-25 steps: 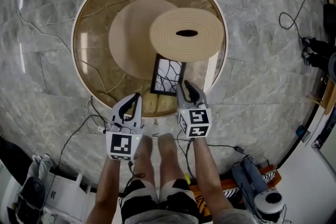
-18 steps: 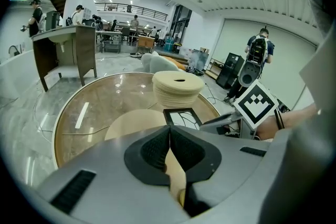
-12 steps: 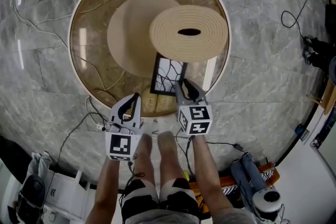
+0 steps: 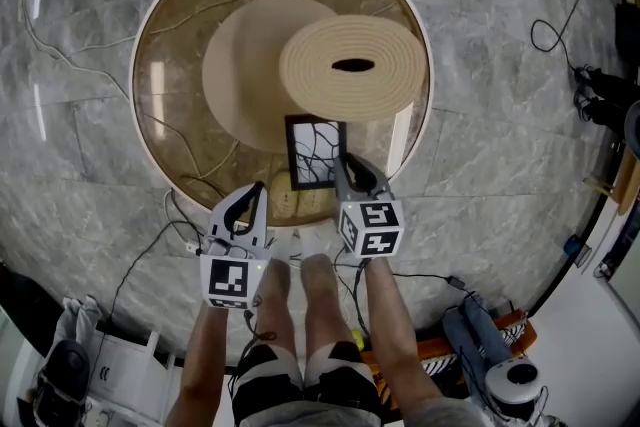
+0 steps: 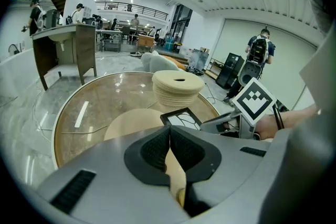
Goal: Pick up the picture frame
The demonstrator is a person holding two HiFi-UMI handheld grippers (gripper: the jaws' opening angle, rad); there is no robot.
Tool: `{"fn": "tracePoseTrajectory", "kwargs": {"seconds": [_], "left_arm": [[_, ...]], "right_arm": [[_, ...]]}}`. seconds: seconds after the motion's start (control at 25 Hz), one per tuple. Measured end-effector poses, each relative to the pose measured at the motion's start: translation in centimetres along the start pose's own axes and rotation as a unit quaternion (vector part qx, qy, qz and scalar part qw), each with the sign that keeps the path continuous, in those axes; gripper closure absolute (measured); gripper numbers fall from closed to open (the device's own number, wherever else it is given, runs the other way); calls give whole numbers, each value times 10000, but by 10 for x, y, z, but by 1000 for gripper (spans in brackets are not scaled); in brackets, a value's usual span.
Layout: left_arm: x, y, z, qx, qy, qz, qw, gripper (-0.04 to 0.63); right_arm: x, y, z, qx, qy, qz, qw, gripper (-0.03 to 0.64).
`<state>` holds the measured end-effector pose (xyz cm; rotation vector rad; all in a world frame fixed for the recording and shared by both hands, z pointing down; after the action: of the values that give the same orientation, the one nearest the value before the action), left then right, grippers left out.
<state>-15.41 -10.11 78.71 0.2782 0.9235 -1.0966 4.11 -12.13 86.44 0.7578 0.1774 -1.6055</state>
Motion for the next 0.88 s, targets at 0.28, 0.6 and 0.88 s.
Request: {"fn": "tracePoseTrajectory", "kwargs": {"seconds": [0.28, 0.6, 0.88], "left_arm": [[3, -1, -10, 80, 34, 37, 10000, 575], [27, 0, -31, 193, 214, 159, 9995, 575], [70, 3, -72, 351, 522, 333, 9975, 575]], "right_arm": [[3, -10, -15, 150, 183, -119, 9996, 552], [36, -31, -44, 328, 616, -304, 9971, 552], [75, -57, -96, 382, 1045, -469, 9927, 552]]}}
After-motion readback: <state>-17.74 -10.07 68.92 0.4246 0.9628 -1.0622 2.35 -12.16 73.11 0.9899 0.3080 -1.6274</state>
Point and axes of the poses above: the fingertips, and each gripper's own axes: z forward along the fingers, y to its right, x out of its top, the point moved 6 cm from there along -z, backward along the fingers, and after that the axes turned 6 degrees about y, right-handed, at the moved point
